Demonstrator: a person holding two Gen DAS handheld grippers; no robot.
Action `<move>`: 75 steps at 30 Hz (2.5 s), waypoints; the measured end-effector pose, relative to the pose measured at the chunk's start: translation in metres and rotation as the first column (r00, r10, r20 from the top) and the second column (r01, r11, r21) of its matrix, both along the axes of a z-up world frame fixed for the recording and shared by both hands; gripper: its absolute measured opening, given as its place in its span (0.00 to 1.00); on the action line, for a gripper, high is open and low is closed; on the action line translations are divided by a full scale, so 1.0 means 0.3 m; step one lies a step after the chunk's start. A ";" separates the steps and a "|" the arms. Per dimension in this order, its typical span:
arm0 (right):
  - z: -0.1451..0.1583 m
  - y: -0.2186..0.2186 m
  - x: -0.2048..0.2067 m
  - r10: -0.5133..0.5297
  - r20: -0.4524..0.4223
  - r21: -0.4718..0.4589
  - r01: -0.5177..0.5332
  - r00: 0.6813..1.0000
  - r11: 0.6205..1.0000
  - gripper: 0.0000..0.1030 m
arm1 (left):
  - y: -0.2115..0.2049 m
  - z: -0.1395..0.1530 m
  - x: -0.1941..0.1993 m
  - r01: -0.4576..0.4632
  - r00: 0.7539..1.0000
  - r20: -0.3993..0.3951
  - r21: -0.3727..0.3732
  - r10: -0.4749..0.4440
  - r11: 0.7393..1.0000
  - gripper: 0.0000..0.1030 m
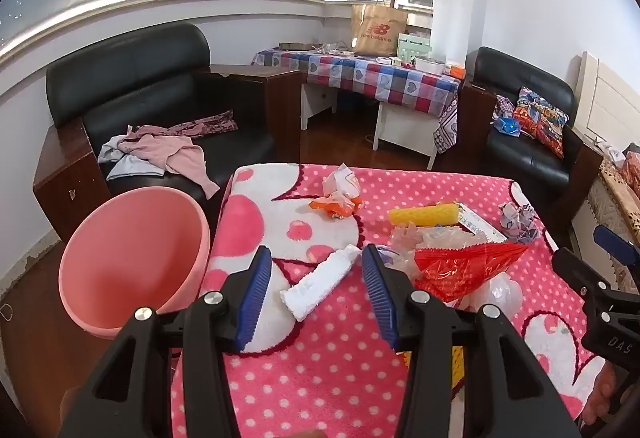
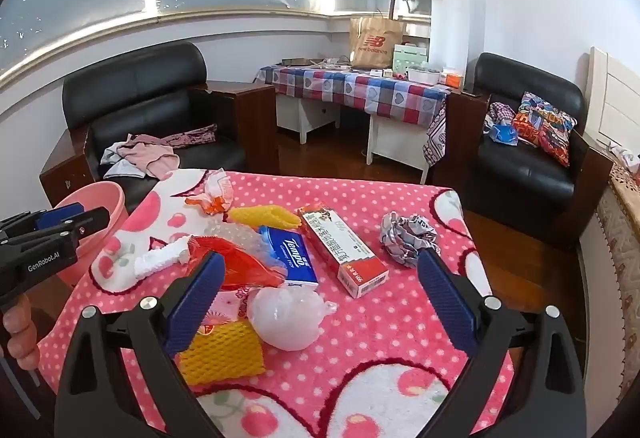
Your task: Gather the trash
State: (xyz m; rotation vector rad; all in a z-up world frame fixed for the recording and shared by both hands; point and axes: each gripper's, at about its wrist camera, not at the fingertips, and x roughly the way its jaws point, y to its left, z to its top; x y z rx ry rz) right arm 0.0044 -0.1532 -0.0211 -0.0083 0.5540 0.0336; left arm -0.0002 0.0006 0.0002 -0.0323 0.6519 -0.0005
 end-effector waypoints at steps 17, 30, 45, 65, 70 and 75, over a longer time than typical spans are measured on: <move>0.010 0.014 0.008 0.000 0.000 0.008 0.000 1.000 1.000 0.94 | -0.001 0.024 -0.001 -0.002 1.000 0.010 0.000 0.002 1.000 0.46; 0.014 -0.005 0.002 -0.007 0.009 0.022 0.006 1.000 1.000 0.94 | 0.009 0.042 -0.011 -0.003 1.000 0.014 -0.001 0.003 1.000 0.46; 0.026 -0.002 0.001 -0.005 0.019 0.019 0.005 1.000 1.000 0.94 | 0.017 0.053 -0.006 -0.002 1.000 0.014 -0.002 0.003 1.000 0.46; 0.017 -0.024 0.004 -0.021 0.023 0.023 0.021 1.000 1.000 0.94 | 0.050 0.065 -0.005 0.000 1.000 0.011 -0.011 0.001 1.000 0.46; 0.008 -0.039 0.000 -0.029 0.023 0.030 0.028 0.999 0.999 0.94 | 0.060 -0.007 0.014 0.004 1.000 -0.001 -0.036 -0.004 0.999 0.46; -0.009 -0.060 -0.004 -0.032 0.018 0.036 0.031 0.999 0.999 0.94 | 0.056 -0.043 0.033 0.033 0.999 -0.025 -0.068 -0.035 0.997 0.47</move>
